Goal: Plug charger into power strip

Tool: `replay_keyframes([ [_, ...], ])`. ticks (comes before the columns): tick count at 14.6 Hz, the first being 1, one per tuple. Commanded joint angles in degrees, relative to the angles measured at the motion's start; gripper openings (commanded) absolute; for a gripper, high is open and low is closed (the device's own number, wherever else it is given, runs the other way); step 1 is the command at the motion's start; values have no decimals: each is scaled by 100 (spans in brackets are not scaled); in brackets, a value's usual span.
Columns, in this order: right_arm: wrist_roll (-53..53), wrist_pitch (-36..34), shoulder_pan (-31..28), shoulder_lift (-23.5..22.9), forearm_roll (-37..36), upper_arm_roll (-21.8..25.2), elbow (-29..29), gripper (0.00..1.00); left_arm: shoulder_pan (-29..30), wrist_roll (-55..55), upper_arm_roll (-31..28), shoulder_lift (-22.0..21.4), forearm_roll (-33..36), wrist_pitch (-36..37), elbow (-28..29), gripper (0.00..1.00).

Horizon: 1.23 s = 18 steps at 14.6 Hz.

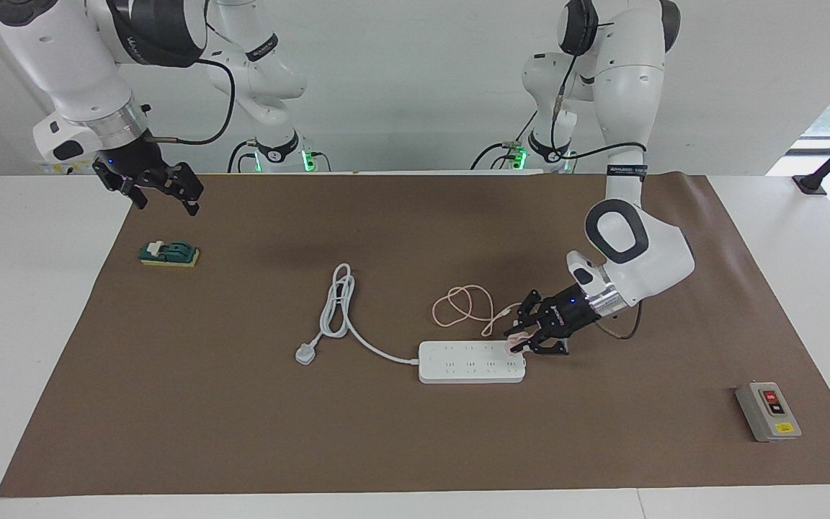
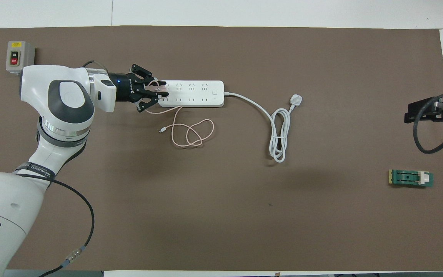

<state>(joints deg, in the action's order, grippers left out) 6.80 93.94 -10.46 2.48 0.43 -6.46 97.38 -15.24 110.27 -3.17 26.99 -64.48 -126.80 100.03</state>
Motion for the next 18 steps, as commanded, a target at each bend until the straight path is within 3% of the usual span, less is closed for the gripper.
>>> replay_keyframes([
  [1,-74,-104,-53,42,-96,-39,-9,100,30,118,0,87,41,41,-124,0],
  [18,-74,-104,-53,42,-104,-39,-9,100,12,47,0,87,32,278,-53,0],
])
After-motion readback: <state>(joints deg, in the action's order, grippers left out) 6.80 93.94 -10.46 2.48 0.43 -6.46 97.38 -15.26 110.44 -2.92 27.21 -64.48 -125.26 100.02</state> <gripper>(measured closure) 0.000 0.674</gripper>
